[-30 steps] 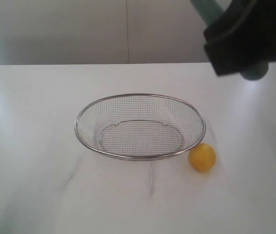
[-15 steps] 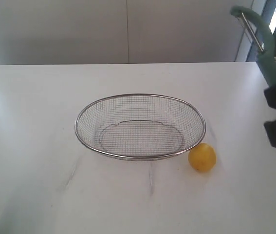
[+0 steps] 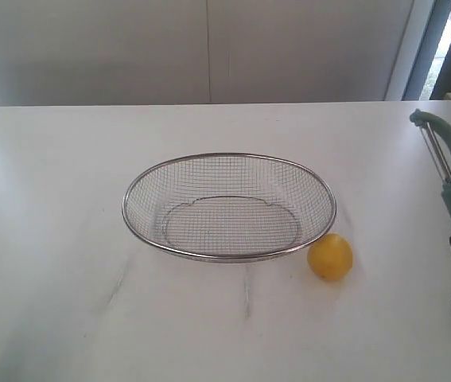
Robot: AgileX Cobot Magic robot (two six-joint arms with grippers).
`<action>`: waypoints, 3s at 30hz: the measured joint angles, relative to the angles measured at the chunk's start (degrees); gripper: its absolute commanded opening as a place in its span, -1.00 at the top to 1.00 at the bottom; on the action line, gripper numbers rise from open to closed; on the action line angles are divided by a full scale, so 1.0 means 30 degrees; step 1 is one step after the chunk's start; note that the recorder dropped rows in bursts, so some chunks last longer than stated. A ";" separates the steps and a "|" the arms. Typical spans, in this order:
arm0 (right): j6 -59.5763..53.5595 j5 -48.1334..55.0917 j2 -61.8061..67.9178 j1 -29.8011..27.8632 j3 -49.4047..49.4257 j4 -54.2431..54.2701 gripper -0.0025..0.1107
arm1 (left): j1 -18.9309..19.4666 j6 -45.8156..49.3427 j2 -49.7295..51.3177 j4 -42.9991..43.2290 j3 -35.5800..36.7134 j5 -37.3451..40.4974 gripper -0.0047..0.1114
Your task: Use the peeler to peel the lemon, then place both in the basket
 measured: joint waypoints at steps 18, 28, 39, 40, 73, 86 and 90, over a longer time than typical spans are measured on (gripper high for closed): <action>0.0032 -0.0513 0.0000 0.0000 0.1138 -0.0038 0.96 | 0.0000 0.0000 0.0000 0.0000 0.0000 0.0000 0.92; 0.0032 -0.0513 0.0000 0.0000 0.1138 -0.0038 0.96 | 0.0000 0.0693 0.0000 0.0000 0.0000 0.0000 0.92; 0.0218 -0.0513 0.0000 0.0000 0.1138 -0.0038 0.96 | 0.0000 0.0735 0.0000 0.0000 0.0000 -0.4185 0.92; 0.0245 -0.0513 0.0000 0.0000 0.1138 -0.0038 0.96 | 0.0000 0.0735 0.0000 0.0000 0.0000 -0.4758 0.92; 0.0483 -0.0513 0.0000 0.0000 0.1138 -0.0038 0.96 | 0.0000 -0.9132 0.1064 -0.0117 -0.3341 -1.7337 0.92; 0.0498 -0.0547 0.0000 0.0000 0.1138 -0.0038 0.96 | -0.0035 -1.1729 0.8954 1.0950 -1.1439 -0.1777 0.92; 0.0498 -0.0621 0.0000 0.0000 0.1138 -0.0038 0.96 | -0.0035 -0.9699 1.1328 0.9416 -1.2383 0.3565 0.92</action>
